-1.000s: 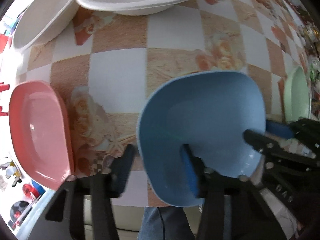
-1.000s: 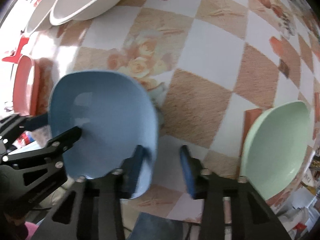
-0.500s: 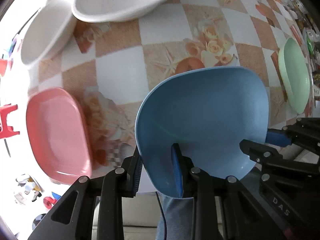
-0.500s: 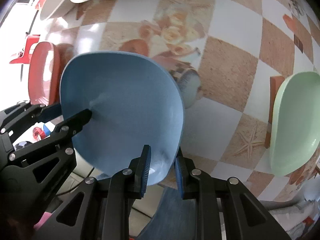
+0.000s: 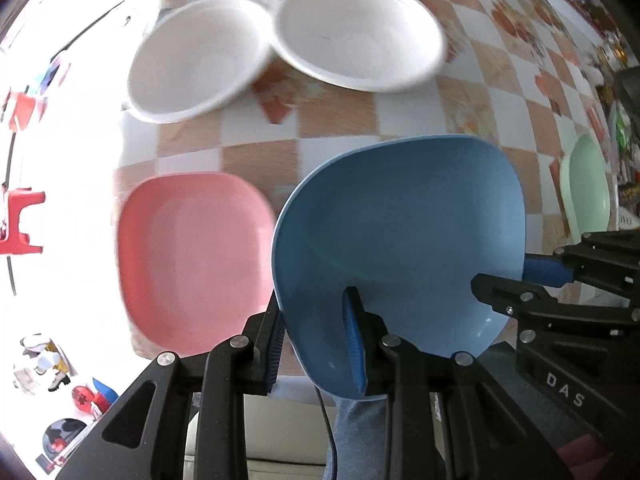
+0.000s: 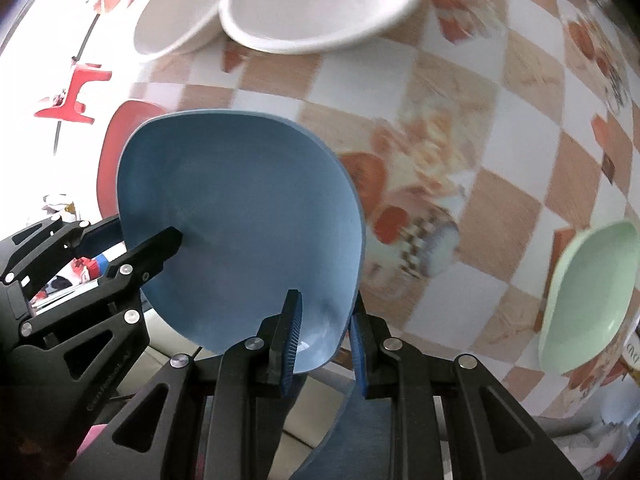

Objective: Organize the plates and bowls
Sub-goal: 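Lift the blue plate with both grippers and lower it onto the pink plate, then open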

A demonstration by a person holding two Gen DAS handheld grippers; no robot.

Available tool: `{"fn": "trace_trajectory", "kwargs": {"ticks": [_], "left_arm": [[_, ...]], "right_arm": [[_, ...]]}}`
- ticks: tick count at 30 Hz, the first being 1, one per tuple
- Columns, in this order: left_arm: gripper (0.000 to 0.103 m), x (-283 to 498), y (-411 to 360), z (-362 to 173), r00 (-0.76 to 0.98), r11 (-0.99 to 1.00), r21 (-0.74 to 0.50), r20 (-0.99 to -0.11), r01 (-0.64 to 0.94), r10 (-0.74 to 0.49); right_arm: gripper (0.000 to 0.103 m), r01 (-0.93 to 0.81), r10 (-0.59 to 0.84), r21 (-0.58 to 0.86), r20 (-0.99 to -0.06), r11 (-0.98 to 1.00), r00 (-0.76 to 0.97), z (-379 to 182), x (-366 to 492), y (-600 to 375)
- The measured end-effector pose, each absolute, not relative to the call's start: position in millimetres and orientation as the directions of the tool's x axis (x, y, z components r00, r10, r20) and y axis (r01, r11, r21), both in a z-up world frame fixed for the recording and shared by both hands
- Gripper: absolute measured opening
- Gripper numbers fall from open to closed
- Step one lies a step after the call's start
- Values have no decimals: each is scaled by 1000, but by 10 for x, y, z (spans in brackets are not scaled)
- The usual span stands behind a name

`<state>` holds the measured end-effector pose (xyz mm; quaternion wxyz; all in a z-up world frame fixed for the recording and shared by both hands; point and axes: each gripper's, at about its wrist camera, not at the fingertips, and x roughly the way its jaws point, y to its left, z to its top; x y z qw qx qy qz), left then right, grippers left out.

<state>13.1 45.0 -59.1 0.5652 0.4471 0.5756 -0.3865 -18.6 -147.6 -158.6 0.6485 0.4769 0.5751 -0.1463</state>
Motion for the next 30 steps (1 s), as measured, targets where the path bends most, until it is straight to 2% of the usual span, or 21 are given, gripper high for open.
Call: {"fn": "trace_trajectory", "kwargs": {"ticks": [7, 14, 27, 30], "left_arm": [[31, 754, 631, -229, 43, 369, 63, -997, 927, 61], [31, 1262, 685, -46, 92, 397, 112, -993, 911, 67], [31, 1514, 697, -199, 152, 382, 179, -983, 907, 100], [39, 1523, 825, -285, 157, 382, 183, -983, 906, 99]], "right_arm": [[26, 704, 375, 480, -872, 524, 315, -1396, -203, -1726], [26, 668, 405, 517, -851, 535, 334, -1507, -123, -1596], [26, 691, 482, 549, -816, 470, 320, -1610, -264, -1565], [26, 687, 489, 557, -810, 467, 325, -1633, -364, -1574]]}}
